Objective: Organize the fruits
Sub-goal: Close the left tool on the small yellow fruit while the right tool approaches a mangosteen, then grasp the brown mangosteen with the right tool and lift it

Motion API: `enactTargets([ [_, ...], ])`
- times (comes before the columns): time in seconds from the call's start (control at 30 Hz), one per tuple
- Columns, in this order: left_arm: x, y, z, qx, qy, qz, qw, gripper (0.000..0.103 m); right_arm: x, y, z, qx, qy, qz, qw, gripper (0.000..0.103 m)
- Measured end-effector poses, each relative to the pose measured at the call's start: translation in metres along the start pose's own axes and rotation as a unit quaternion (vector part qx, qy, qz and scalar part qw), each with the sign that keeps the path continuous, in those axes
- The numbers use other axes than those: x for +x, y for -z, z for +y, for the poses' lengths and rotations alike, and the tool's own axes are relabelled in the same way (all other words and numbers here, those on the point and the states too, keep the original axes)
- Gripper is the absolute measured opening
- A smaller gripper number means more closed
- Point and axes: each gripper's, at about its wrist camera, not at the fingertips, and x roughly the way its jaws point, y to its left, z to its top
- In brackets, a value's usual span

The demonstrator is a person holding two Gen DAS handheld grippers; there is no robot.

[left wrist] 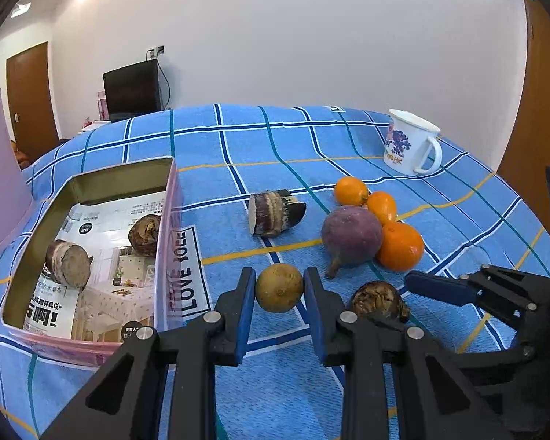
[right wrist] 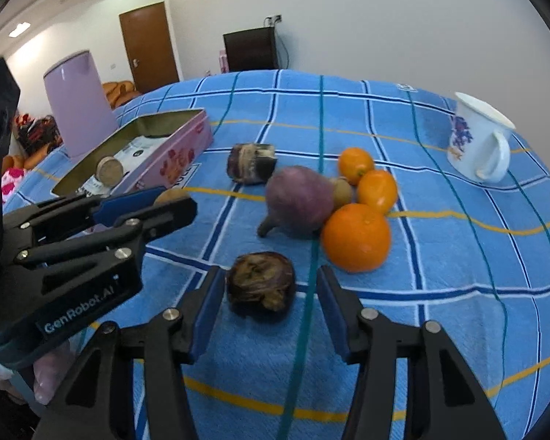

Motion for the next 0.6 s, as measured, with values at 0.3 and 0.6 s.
enactTargets([
  [0.3,-0.001,0.001,0.001,0.000,0.007,0.002,1.0000,0.028,0.011,-0.001,0.000,0.007,-0.008,0.019,1.000,0.046],
  [0.6,-0.003,0.000,-0.004,0.011,-0.005,-0.008,0.9999,0.029,-0.005,-0.001,-0.008,0.030,0.001,-0.023,0.999,0.046],
])
